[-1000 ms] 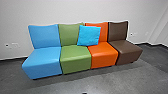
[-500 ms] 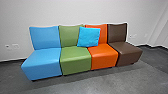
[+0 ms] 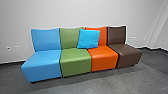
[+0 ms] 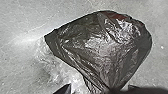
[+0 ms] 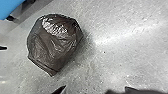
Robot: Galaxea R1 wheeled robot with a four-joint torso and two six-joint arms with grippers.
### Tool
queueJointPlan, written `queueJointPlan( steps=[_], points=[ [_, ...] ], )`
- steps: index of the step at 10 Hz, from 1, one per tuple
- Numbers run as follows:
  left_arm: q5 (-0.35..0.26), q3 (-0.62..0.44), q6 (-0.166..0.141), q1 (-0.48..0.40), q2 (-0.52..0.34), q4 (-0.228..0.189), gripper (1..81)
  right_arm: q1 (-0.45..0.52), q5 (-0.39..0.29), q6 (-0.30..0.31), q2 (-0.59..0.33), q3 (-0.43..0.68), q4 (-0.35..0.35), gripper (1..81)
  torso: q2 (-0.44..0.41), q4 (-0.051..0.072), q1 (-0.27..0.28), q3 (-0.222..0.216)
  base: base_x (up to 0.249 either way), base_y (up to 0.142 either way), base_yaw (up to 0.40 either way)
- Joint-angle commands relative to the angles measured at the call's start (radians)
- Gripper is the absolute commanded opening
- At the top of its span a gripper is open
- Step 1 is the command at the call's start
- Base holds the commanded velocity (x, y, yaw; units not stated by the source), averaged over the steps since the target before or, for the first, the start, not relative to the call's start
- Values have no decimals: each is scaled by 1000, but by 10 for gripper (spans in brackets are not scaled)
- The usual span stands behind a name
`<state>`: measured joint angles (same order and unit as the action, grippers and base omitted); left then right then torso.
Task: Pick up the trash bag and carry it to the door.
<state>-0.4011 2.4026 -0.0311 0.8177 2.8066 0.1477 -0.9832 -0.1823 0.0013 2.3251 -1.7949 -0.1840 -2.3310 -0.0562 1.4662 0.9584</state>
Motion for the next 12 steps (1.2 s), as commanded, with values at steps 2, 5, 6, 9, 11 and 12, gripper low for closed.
queueJointPlan(
  steps=[2, 5, 6, 9, 11, 12],
  points=[
    [-78, 56, -3, -186, 47, 18, 811, 100, -43, 0, -42, 19, -18, 811, -133, 0, 85, 0, 0, 0, 0],
    [-84, 86, -3, -219, 78, 18, 811, 100, -42, 0, -43, 16, -18, 811, -144, 0, 89, 92, 0, 0, 0],
    [-84, 86, -3, -223, 78, 20, 811, 102, -42, 0, -43, 14, -18, 811, -163, 0, 100, 99, 0, 0, 0],
    [-84, 86, -3, -269, 87, 18, 811, 103, -42, 0, -43, 14, -20, 811, -180, 0, 109, 84, 0, 0, 0],
    [-101, 89, -3, -312, 97, 20, 811, 106, -42, 0, -43, 14, -20, 811, -179, 0, 111, 120, 0, 0, 0],
    [-101, 93, -9, -327, 111, 21, 811, 106, -42, 0, -43, 16, -25, 811, -180, 0, 111, 129, 0, 0, 0]
  ],
)
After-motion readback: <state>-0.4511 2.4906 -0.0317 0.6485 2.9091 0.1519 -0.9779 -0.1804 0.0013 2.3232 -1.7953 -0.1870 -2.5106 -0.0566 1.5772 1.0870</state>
